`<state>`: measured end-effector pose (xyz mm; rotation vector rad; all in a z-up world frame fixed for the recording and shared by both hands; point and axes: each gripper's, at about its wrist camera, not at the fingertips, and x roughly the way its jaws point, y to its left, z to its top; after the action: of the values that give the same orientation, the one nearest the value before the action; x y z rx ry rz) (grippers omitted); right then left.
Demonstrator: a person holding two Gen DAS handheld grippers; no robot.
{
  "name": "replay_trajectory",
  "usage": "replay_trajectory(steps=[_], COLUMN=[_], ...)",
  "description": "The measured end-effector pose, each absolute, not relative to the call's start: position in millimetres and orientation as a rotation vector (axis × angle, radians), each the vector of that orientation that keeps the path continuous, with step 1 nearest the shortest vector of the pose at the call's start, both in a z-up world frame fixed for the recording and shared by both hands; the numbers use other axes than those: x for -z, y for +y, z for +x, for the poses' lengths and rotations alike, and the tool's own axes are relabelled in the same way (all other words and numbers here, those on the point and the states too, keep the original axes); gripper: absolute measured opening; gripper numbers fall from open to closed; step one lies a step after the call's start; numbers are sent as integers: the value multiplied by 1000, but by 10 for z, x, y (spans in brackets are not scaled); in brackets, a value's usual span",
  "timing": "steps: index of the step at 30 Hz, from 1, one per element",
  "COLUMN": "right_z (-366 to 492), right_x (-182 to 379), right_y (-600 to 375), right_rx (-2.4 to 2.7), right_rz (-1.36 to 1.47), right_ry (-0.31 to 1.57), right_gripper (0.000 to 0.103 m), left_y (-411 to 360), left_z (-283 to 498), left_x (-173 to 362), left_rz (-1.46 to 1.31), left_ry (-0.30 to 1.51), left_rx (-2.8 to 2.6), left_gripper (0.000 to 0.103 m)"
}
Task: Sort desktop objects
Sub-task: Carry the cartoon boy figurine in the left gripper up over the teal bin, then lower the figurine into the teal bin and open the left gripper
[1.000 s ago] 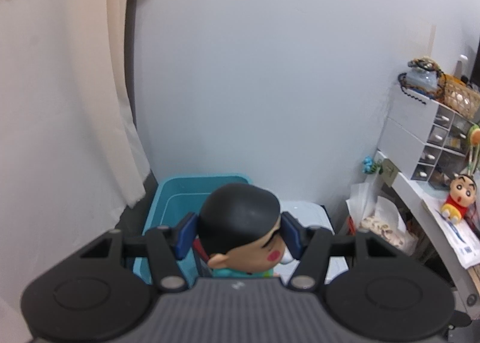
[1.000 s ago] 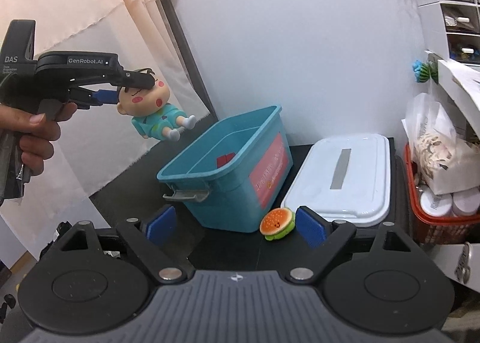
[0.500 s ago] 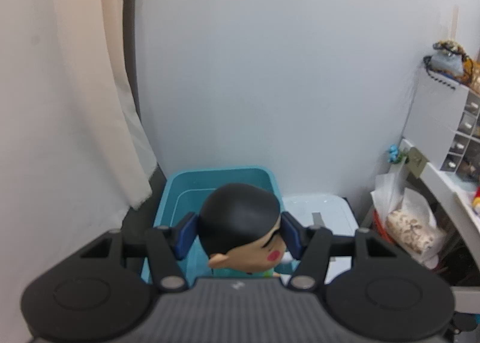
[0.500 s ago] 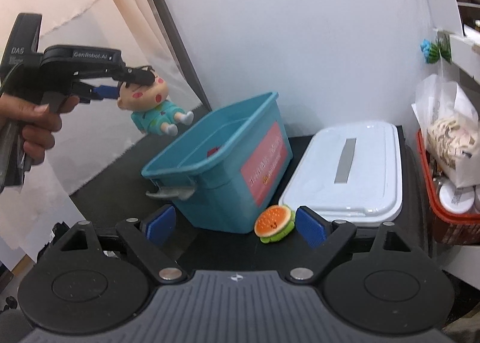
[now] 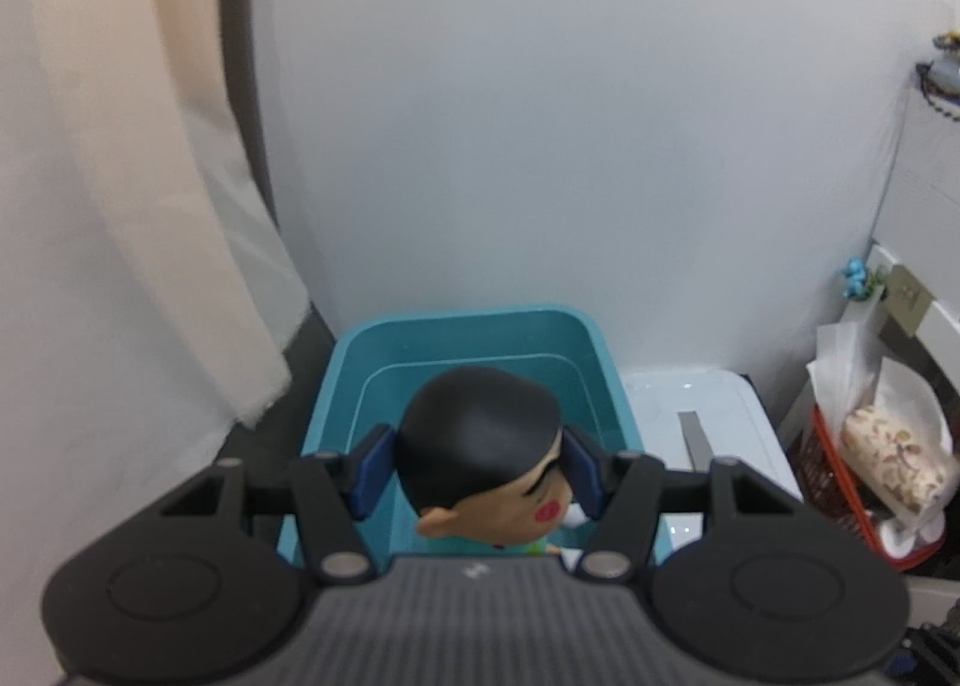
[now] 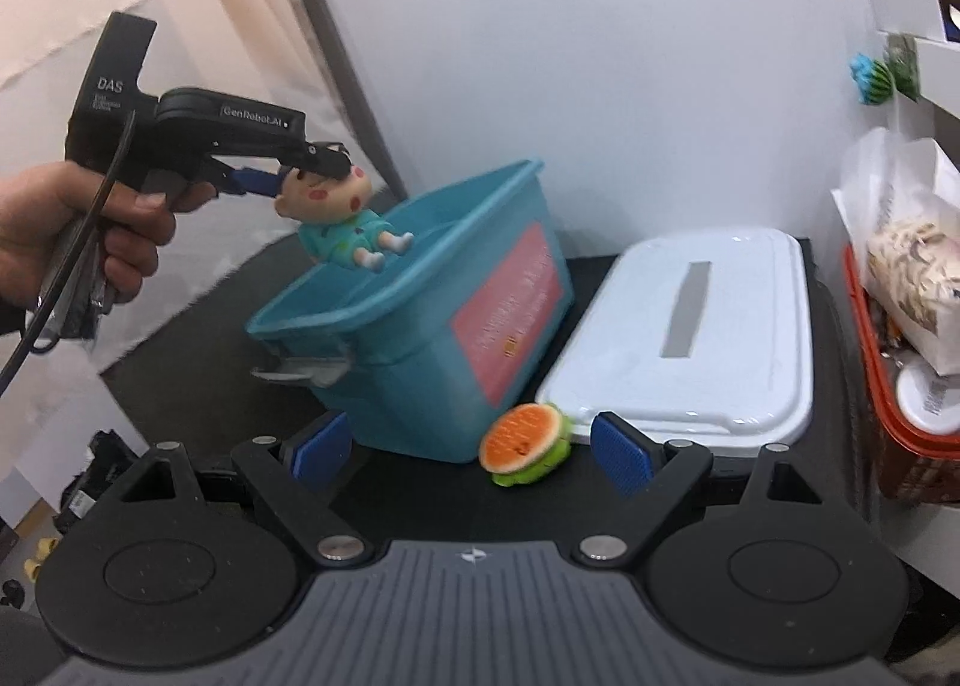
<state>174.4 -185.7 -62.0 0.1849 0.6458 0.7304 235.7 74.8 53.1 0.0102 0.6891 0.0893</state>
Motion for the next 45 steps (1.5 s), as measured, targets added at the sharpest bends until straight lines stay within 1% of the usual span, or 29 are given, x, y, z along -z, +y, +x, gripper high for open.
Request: replay_trajectory(steps=[11,18,29,39,45], right_z=[1800,1820,1901,1992,2030], right_x=[702,729,805,877,909], right_y=[-1825,-1799,-1768,-1699,-1681], right_rx=[-727,-728,-711,-698,-699], right_rz=[143,124,120,105,105], right_ry=[670,686,722,750,762], right_gripper=[90,90,90,90,90], left_y=[679,617,615,579,613], left_z=[2886,3065,3194,3118,3118], left_x=[-432,-378,-276,-118,-116], left_rz=[14,42,41,31,34], left_ry=[721,739,766,840,873], left_rx=[-74,-60,-57,-44,-39], left_gripper=[63,63,63,63,63])
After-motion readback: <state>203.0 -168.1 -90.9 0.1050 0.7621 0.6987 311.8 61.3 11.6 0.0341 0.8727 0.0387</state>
